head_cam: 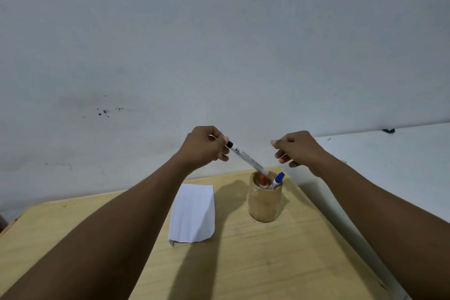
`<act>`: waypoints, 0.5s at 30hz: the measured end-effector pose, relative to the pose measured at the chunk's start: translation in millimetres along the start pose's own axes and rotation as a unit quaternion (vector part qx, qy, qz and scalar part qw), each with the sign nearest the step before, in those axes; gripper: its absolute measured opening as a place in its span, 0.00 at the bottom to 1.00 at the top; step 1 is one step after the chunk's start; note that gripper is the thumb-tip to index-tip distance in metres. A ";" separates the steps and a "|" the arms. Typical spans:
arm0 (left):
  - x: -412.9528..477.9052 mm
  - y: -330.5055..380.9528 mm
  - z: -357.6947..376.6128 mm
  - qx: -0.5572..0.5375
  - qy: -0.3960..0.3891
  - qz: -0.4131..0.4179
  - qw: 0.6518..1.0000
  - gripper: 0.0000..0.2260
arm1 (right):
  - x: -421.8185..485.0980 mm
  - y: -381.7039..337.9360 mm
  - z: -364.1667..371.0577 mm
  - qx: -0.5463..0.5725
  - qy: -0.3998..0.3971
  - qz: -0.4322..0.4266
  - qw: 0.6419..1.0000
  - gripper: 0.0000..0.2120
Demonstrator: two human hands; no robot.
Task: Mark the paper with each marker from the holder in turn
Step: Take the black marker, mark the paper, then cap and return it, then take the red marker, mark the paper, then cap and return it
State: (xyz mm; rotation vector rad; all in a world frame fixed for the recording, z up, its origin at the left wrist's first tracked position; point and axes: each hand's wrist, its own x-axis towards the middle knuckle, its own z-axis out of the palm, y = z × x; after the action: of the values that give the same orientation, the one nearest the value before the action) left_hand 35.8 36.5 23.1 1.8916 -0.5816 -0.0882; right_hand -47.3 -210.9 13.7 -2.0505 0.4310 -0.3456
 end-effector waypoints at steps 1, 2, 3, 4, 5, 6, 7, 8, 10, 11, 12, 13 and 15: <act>1.5 0.8 5.6 0.020 -0.007 0.004 1.000 0.09 | -0.3 3.5 1.5 -0.013 0.000 -0.002 1.000 0.14; 2.8 1.6 10.7 0.042 -0.014 0.010 0.999 0.09 | -0.5 6.4 3.3 -0.023 0.001 -0.004 1.000 0.13; 4.4 1.7 15.6 0.064 -0.023 0.017 0.998 0.09 | -0.5 9.0 5.0 -0.030 0.003 -0.006 1.000 0.13; 5.6 1.9 20.1 0.088 -0.033 0.025 0.995 0.09 | -0.4 11.1 6.5 -0.034 0.005 -0.007 0.999 0.12; 6.5 1.8 24.5 0.114 -0.046 0.032 0.992 0.08 | -0.5 12.6 7.7 -0.036 0.007 -0.008 0.999 0.12; 6.7 1.5 29.1 0.139 -0.061 0.037 0.988 0.08 | -0.6 14.0 8.6 -0.037 0.007 -0.009 0.999 0.12; 6.5 1.1 33.9 0.160 -0.075 0.041 0.983 0.08 | -0.9 15.0 9.3 -0.036 0.006 -0.009 0.999 0.11; 5.7 0.9 38.5 0.180 -0.087 0.045 0.979 0.08 | -1.2 15.8 10.0 -0.037 0.006 -0.010 0.999 0.11; 3.0 2.4 46.5 0.227 -0.095 0.065 0.967 0.12 | -1.6 16.5 11.2 -0.042 0.007 -0.015 0.999 0.11; 1.4 3.6 49.9 0.246 -0.097 0.081 0.961 0.14 | -1.8 16.6 11.4 -0.044 0.010 -0.017 0.999 0.11; -0.5 5.2 52.9 0.259 -0.100 0.096 0.956 0.15 | -2.1 16.2 11.6 -0.045 0.013 -0.020 0.999 0.11; -1.8 6.2 55.6 0.267 -0.107 0.108 0.952 0.15 | -2.5 15.7 11.3 -0.046 0.018 -0.022 0.999 0.11; -4.2 7.8 59.7 0.280 -0.140 0.118 0.942 0.13 | -3.8 14.2 10.3 -0.045 0.028 -0.028 0.998 0.10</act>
State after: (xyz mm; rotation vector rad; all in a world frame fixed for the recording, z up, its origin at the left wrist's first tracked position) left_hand 9.7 -15.1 5.5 2.3589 -1.1162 -0.0356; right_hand -48.7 -207.8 -3.9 -2.1477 0.4295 -0.4244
